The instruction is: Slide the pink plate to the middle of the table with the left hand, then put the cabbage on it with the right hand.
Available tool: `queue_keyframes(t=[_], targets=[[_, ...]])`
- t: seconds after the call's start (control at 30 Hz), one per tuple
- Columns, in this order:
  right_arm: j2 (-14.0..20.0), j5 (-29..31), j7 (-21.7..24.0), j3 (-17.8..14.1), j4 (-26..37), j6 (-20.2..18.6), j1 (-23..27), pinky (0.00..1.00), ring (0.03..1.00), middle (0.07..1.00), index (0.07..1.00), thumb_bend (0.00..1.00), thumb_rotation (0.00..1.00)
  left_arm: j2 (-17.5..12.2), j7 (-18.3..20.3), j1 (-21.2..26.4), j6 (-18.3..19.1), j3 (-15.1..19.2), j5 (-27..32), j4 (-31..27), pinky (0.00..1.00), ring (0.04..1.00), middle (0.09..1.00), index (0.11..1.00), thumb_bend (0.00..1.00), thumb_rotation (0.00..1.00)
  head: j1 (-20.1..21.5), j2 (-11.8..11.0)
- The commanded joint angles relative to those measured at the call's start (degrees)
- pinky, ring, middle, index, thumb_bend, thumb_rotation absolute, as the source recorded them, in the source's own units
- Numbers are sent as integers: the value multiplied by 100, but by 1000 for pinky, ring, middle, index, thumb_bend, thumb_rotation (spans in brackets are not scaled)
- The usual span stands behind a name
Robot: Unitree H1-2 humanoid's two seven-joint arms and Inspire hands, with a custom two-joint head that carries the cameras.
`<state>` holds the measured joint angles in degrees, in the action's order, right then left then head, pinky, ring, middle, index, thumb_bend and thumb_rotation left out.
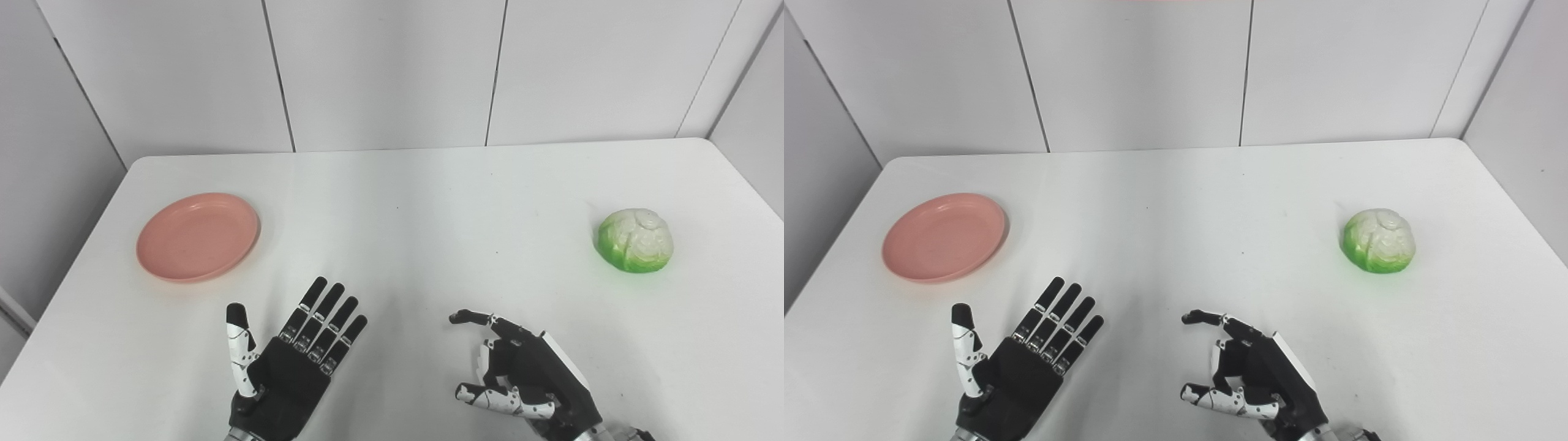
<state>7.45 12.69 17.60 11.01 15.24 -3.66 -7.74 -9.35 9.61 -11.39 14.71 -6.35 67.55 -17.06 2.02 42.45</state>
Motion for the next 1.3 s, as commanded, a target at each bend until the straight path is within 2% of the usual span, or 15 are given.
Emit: queue_keyframes(t=[0.0,0.2,0.3,0.4,0.43,0.5,0.57,0.63,0.7,0.87,1.27], targets=[[4,74,58,-23,160,47,113,33,72,135,700,591,0,513,124,-25,-19,29,31,-103,1000,1000,1000,1000,1000,741,-6,3],[-6,104,33,-33,183,-20,99,34,73,136,696,596,0,509,104,-22,-29,14,-9,-132,1000,1000,1000,1000,1000,750,-5,4],[-139,709,6,-161,273,-422,68,27,67,135,697,588,0,499,97,-21,-11,19,31,-138,1000,1000,1000,1000,1000,742,-3,17],[-449,2300,-362,-619,503,-1754,90,18,60,137,695,588,0,479,108,-18,-3,19,37,-144,1000,1000,1000,1000,1000,734,9,19],[-507,2680,-466,-729,553,-2040,107,12,54,133,702,573,0,477,105,-18,-4,19,35,-146,1000,1000,1000,1000,1000,733,9,19],[-533,3660,-879,-821,601,-2288,157,2,34,114,706,544,0,460,108,-13,4,19,34,-140,1000,1000,1000,1000,1000,732,18,20],[-470,4625,-1353,-818,579,-2325,182,0,30,106,704,537,0,446,115,-10,13,25,43,-117,1000,1000,1000,1000,1000,728,21,20],[-406,5281,-1595,-819,524,-2325,191,0,31,101,702,520,0,442,131,-8,16,29,60,-100,1000,1000,1000,1000,1000,722,21,20],[-344,5688,-1666,-825,456,-2325,203,0,32,101,706,518,0,440,144,-8,16,29,64,-89,1000,1000,1000,1000,1000,719,21,20],[-192,6254,-1759,-776,392,-2322,227,16,46,96,721,570,0,437,131,-17,19,29,38,-103,1000,1000,1000,1000,1000,714,25,35],[-168,6165,-1797,-717,445,-2312,237,8,42,104,723,568,0,421,181,-13,-10,18,-47,-104,1000,1000,1000,1000,1000,720,19,33]])
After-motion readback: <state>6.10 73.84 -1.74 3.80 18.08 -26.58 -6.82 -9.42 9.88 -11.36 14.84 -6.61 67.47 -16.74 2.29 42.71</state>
